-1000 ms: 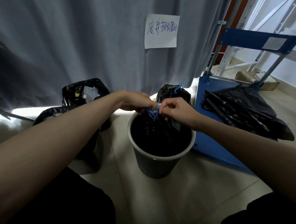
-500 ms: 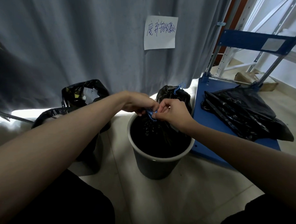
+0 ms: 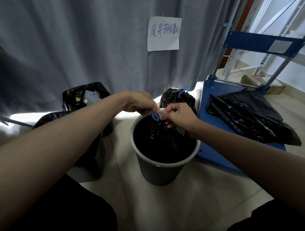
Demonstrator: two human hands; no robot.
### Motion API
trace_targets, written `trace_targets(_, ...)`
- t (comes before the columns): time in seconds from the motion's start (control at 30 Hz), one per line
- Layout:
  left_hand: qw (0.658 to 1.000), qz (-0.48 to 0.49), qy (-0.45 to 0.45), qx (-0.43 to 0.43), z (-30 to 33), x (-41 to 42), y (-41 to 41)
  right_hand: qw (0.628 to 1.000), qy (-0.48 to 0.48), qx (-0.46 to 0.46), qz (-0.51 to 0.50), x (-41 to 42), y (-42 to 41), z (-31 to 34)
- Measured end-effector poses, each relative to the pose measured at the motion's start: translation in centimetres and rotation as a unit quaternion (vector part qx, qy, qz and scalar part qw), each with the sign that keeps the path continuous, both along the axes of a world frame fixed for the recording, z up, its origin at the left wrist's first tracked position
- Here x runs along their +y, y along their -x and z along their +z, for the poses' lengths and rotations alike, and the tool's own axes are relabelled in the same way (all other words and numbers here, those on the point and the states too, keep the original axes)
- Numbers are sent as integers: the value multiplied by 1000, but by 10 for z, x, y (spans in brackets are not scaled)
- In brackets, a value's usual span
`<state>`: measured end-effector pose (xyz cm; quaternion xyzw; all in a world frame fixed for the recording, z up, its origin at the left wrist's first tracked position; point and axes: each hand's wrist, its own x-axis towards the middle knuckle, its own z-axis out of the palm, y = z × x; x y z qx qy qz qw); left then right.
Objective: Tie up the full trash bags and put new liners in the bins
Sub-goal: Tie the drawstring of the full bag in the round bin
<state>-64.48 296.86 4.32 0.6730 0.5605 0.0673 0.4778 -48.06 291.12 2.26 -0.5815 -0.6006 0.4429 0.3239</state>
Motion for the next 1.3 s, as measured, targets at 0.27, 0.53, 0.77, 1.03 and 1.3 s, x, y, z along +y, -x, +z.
trace_targets(0.27,947,-13,-275,163,-5,1,-6,994,26,-75,75,4,-5,3)
trace_targets(0.53,894,-43,-398,200,-23,5,-15,967,-34,-215,130,5,-5,-9)
trace_targets(0.77,887,-17,-420,190,-33,8,-20,964,-37,-212,156,8,-12,-1)
trace_targets(1.03,864,10,-421,275,-16,-1,-10,971,-7,-221,93,23,-37,-5)
trace_targets(1.3,947,-78,-251,185,-51,-21,-27,994,38,-76,71,20,-29,-1)
